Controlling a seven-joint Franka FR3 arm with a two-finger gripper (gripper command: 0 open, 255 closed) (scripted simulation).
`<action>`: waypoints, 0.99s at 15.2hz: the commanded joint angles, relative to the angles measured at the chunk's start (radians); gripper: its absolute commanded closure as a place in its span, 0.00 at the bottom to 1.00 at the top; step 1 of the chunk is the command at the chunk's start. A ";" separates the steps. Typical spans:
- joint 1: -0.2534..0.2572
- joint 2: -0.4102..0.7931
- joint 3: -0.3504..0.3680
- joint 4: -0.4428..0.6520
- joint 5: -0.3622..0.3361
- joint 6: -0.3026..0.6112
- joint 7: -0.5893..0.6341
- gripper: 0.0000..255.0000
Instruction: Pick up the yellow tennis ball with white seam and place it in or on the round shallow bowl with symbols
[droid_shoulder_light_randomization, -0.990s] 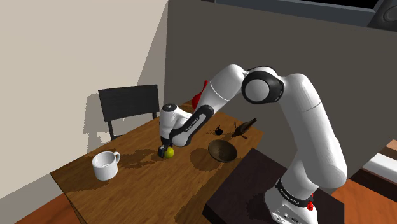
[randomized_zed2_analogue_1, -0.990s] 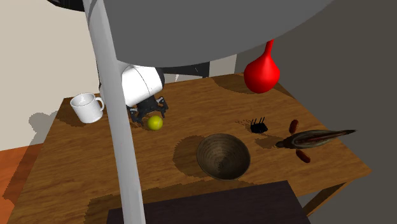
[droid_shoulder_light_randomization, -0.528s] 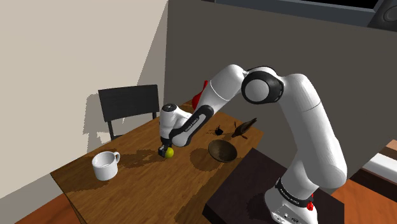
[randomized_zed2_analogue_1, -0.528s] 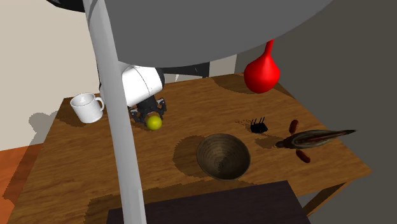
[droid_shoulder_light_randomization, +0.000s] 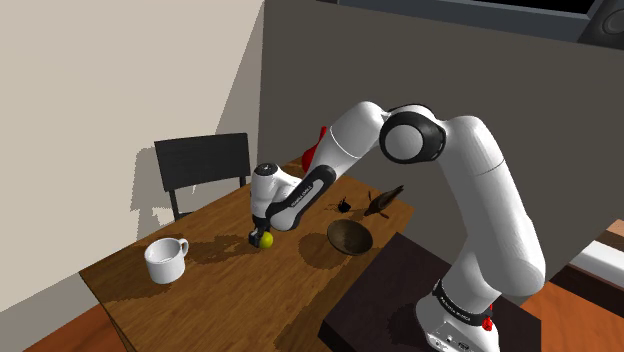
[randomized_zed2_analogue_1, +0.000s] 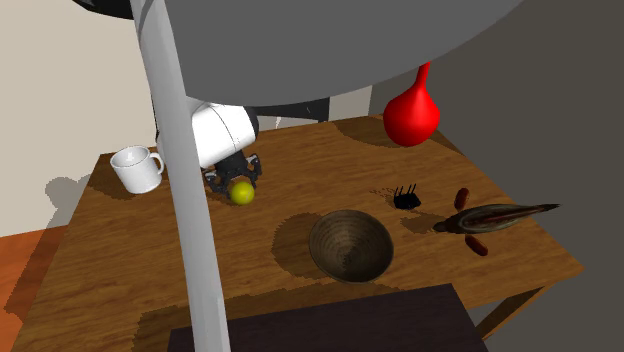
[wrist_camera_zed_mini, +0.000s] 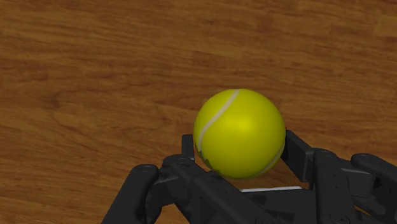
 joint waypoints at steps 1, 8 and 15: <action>-0.002 -0.012 0.003 -0.005 0.002 -0.007 -0.002 1.00; -0.016 -0.096 0.023 -0.036 0.019 -0.060 -0.020 1.00; -0.030 -0.174 0.042 -0.056 0.039 -0.118 -0.040 1.00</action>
